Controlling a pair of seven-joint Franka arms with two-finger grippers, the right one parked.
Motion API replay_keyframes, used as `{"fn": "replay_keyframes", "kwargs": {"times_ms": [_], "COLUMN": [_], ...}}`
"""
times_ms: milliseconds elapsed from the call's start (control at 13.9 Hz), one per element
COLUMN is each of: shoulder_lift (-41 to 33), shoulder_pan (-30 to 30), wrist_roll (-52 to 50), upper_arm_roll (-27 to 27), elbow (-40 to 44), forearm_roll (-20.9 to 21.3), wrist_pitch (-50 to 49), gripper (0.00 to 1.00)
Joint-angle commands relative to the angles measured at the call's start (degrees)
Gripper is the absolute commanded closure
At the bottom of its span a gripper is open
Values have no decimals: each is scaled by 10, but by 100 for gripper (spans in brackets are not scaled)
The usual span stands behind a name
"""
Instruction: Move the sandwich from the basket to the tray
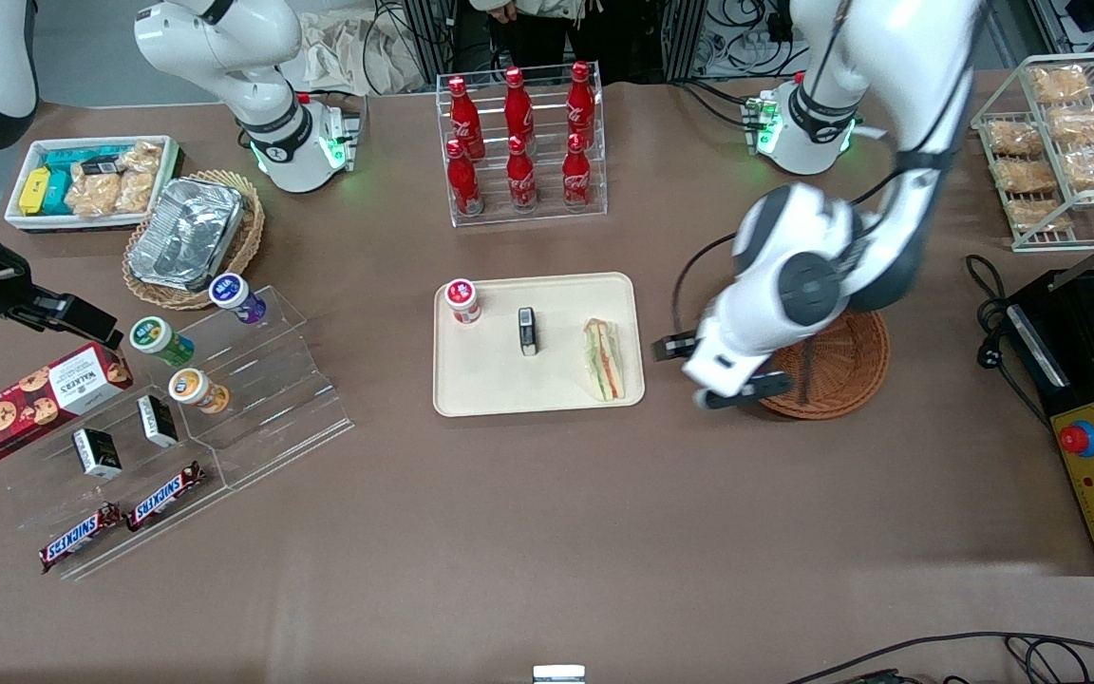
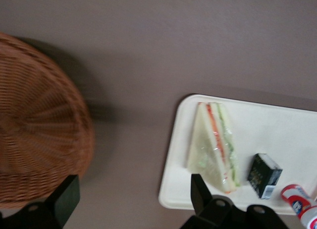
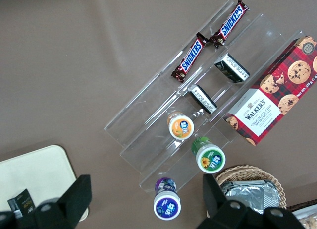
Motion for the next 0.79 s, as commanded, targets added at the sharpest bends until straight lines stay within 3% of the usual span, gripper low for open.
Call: {"fn": "replay_keyframes", "kwargs": {"times_ms": [0,216,432,505,649,721], "shoulder_lift": [-57,-110,-138,-138,-151,-152], "shoulder_pan": [58,69,154,175,177,177], "wrist_roll": [39,35,46,89,254,280], "upper_arm_roll": [-6,-2,-3,-5,-3,-3], "elbow": [-15,-14,3,14,27,29], "forearm_roll": [27,78,82,84,146,162], "wrist_pitch": [-46,-98,-146,-172,-190,-197], "gripper": [1,1,1,1,1,1]}}
